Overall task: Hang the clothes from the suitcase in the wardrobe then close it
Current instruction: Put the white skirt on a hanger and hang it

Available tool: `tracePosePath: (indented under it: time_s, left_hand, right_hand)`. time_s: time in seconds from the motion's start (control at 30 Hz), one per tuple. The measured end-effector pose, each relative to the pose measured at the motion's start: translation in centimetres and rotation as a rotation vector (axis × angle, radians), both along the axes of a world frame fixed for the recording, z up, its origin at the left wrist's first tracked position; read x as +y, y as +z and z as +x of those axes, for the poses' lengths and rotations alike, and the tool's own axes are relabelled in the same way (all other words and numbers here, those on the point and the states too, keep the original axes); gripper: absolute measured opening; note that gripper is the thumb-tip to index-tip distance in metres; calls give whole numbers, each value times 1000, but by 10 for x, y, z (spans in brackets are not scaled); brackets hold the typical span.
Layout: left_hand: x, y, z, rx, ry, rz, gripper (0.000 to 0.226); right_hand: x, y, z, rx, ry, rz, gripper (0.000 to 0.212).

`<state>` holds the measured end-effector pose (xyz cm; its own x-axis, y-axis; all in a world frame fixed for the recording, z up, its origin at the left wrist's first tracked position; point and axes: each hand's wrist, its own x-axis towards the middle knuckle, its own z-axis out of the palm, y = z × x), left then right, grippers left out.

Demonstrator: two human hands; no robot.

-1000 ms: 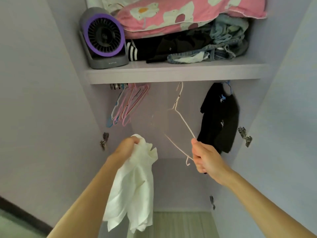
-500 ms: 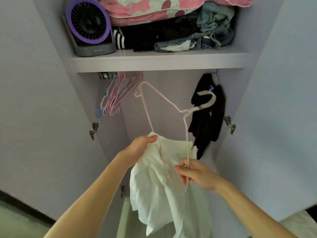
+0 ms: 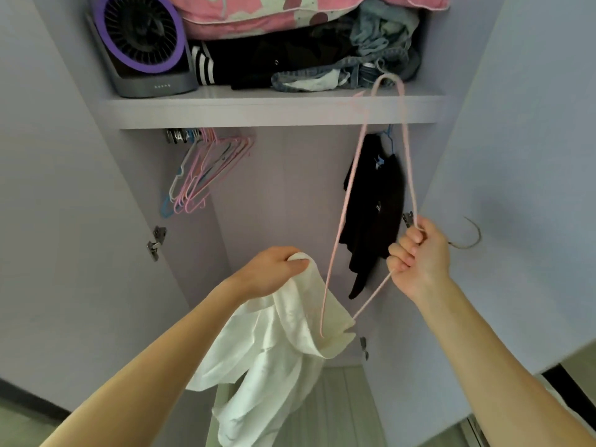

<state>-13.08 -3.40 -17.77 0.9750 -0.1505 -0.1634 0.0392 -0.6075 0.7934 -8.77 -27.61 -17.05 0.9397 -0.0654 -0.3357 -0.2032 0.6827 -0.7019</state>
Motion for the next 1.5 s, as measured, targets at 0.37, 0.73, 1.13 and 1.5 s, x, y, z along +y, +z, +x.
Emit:
tracePosePath:
  time_s: [0.37,0.73,1.13,1.5]
  left_hand:
    - [31,67,-5,-23,156,-360,22]
    - [91,58,-4,-203,319,75,23]
    - [109,57,11,-168,393,95,12]
    - [104,43,17,-237,369,497,19]
  right_hand:
    - [33,-28,7,-225,73,-227,48]
    - [28,-26,22,-361,170,-982,51]
    - [30,-15,27,-350,128,-1036,49]
    - [66,-9,17,-495,473,-1902,33]
